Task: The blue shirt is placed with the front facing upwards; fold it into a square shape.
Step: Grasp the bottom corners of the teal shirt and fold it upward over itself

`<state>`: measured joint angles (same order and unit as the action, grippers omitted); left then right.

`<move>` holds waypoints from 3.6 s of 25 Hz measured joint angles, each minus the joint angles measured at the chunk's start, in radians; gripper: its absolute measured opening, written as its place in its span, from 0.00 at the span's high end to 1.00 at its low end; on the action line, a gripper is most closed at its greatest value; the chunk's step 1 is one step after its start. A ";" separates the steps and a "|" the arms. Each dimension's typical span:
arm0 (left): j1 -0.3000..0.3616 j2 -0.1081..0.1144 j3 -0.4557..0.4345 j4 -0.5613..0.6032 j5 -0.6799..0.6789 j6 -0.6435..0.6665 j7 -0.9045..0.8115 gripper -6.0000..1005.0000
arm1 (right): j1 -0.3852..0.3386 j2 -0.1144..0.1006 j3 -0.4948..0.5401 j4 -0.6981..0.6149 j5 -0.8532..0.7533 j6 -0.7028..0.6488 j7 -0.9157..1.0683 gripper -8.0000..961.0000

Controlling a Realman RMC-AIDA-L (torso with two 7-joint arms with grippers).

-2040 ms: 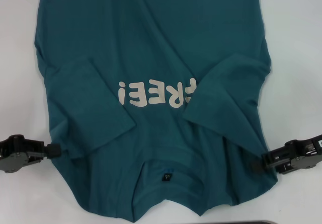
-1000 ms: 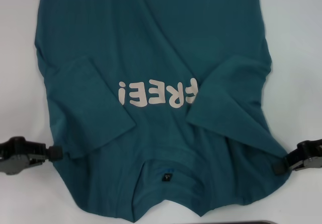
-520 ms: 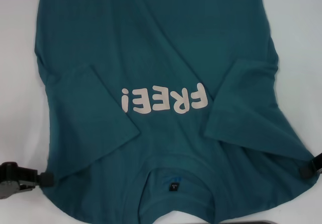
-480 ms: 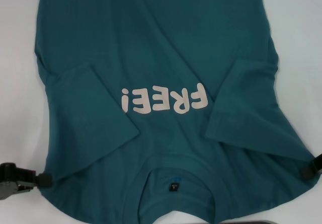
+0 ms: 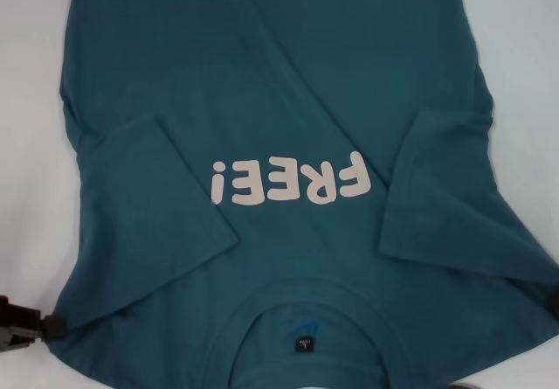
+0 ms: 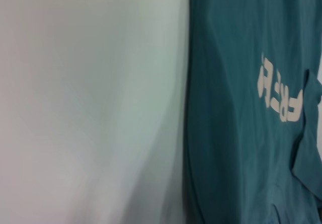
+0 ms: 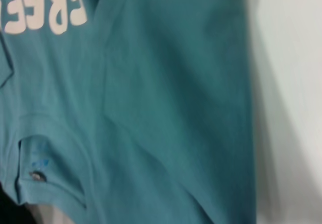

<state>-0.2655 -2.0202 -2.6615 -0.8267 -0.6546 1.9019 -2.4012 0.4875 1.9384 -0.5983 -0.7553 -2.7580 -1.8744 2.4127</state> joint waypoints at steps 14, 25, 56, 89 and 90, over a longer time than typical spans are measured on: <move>-0.013 0.004 -0.013 -0.006 -0.022 0.047 0.027 0.99 | 0.014 0.000 0.005 -0.010 0.070 -0.060 -0.027 0.97; -0.254 -0.006 -0.017 0.076 -0.102 -0.042 -0.080 0.99 | 0.117 -0.009 0.046 0.003 0.262 -0.036 -0.003 0.97; -0.532 0.021 0.053 0.163 -0.115 -0.716 -0.192 0.99 | 0.228 -0.045 -0.003 -0.010 0.423 0.492 0.020 0.97; -0.601 0.013 0.191 0.203 -0.111 -0.953 -0.239 0.99 | 0.369 0.019 -0.168 0.052 0.203 0.875 0.027 0.97; -0.602 0.013 0.203 0.204 -0.114 -0.956 -0.237 0.99 | 0.369 0.023 -0.175 0.058 0.201 0.887 0.026 0.97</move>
<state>-0.8678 -2.0076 -2.4583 -0.6230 -0.7682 0.9463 -2.6377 0.8565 1.9613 -0.7734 -0.6972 -2.5573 -0.9869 2.4389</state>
